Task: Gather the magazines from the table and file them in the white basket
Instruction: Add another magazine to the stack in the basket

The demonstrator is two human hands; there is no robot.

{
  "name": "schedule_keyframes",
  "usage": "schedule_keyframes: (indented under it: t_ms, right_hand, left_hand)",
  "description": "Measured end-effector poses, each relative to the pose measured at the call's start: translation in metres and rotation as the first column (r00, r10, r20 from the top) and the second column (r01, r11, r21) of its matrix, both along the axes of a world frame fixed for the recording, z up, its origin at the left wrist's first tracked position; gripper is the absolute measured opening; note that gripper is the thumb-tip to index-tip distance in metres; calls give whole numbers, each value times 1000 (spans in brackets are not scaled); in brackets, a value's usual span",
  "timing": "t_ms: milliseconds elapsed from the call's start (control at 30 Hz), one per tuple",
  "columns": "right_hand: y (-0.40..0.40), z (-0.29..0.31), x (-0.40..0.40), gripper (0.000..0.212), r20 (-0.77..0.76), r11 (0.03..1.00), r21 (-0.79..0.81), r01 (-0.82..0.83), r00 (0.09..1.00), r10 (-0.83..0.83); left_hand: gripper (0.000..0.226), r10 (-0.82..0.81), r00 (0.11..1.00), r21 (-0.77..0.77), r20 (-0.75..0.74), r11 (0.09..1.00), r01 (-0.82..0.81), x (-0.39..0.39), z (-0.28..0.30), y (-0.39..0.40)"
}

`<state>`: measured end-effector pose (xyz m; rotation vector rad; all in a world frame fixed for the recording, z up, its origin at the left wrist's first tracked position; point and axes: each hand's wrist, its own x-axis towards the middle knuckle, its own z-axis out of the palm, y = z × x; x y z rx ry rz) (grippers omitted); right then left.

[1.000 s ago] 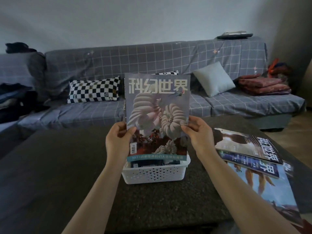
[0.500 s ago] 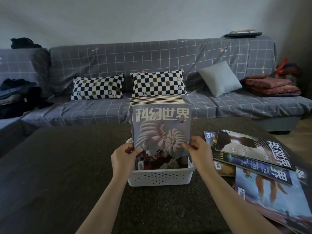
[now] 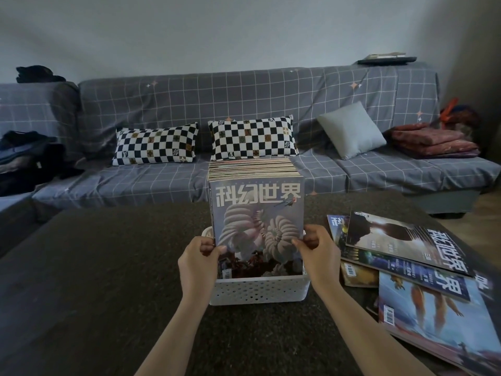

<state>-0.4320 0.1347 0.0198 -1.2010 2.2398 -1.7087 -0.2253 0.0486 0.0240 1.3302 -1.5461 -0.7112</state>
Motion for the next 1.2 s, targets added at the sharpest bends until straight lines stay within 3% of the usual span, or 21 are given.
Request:
schedule_keyframes:
  t_ms: [467, 567, 733, 1200]
  right_hand:
    - [-3, -5, -1, 24, -120, 998, -57, 3, 993, -9]
    - [-3, -5, -1, 28, -139, 997, -71, -12, 990, 2]
    - [-6, -5, 6, 46, -142, 998, 54, -29, 989, 37]
    - [-7, -5, 5, 42, -201, 993, 115, -21, 979, 44]
  left_hand:
    - [15, 2, 1000, -71, -18, 997, -4, 1, -8, -5]
    - [24, 33, 999, -86, 4, 996, -33, 0, -12, -6]
    - [40, -20, 995, -107, 94, 994, 30, 0, -15, -4]
    - [37, 9, 994, -47, 105, 999, -4, -4, -8, -3]
